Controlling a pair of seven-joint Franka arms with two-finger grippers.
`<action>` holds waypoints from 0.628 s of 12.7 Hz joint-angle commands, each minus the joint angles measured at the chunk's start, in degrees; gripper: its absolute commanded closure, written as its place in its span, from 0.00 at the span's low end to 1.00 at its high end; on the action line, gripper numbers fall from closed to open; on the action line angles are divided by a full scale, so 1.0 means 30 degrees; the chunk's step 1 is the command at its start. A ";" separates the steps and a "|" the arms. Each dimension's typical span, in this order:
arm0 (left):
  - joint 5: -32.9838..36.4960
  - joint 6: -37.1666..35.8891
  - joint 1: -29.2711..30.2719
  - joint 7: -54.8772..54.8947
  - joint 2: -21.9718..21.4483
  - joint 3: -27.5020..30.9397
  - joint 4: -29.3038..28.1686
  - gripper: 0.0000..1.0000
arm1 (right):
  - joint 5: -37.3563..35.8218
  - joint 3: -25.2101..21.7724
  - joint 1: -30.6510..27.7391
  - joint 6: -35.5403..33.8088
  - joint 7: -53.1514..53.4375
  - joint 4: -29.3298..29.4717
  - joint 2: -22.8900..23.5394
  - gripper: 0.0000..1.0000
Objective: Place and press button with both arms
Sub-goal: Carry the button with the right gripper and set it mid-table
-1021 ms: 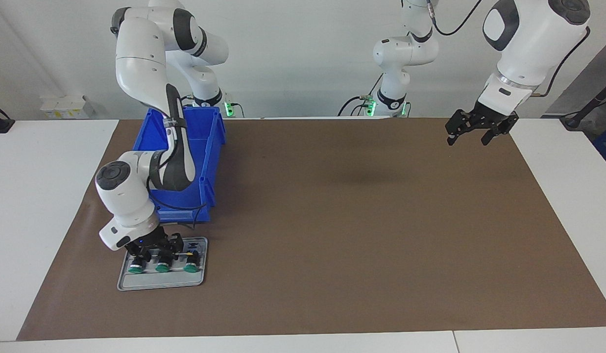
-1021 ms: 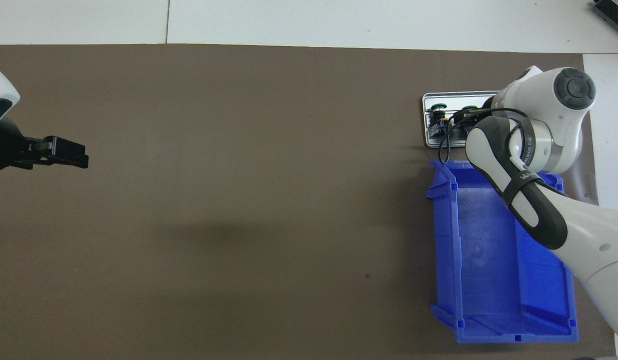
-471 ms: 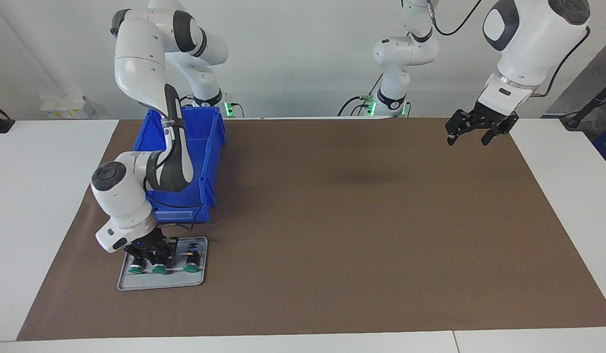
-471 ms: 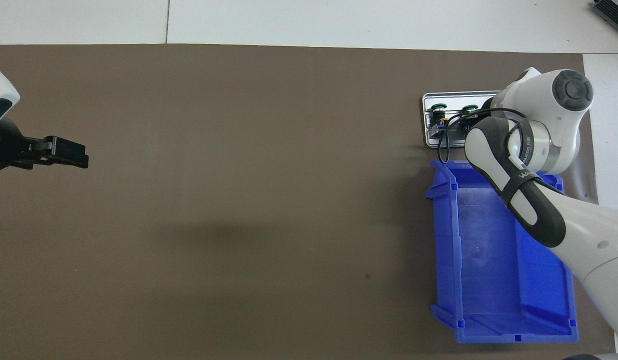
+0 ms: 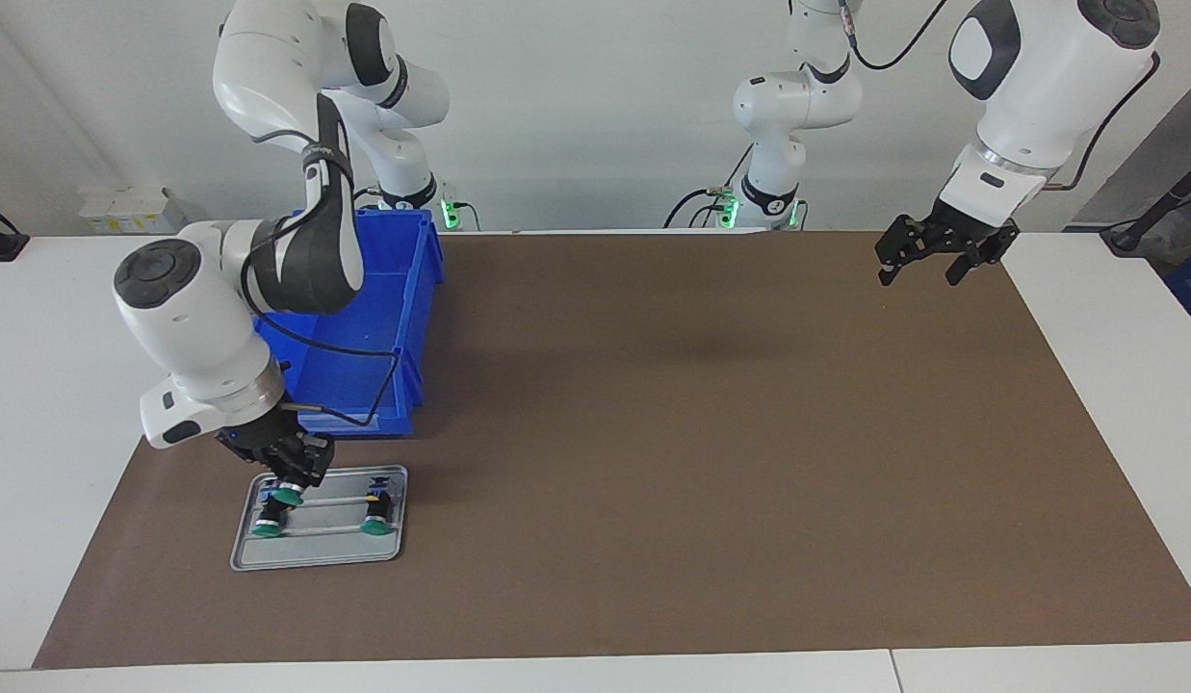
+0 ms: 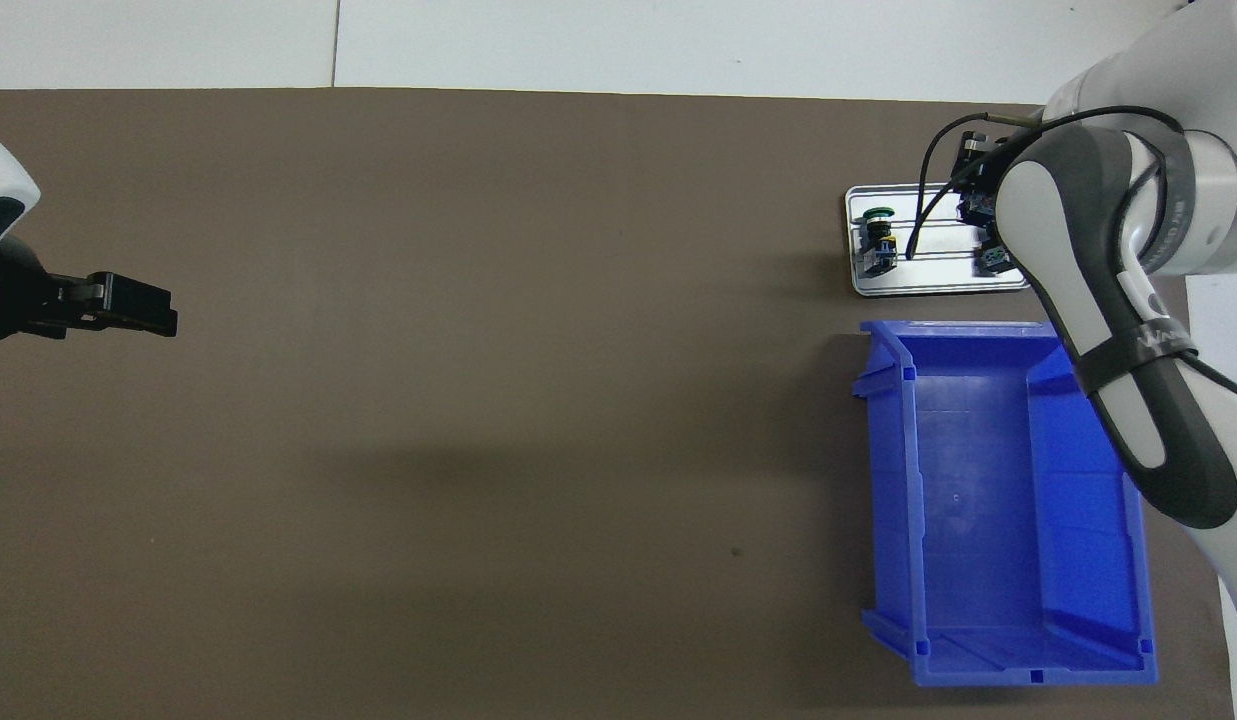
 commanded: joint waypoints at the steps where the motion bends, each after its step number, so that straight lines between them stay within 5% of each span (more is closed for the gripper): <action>1: -0.0238 0.0098 0.0166 0.0228 -0.0550 -0.0008 -0.0622 0.00 | -0.0559 -0.0044 0.1736 -0.1194 0.5815 0.0143 -0.1001 1.00; 8: -0.0238 0.0098 0.0138 0.0228 -0.0579 -0.0008 -0.0622 0.00 | -0.1144 0.0162 0.8238 -0.0877 2.4480 -0.0266 -0.1153 1.00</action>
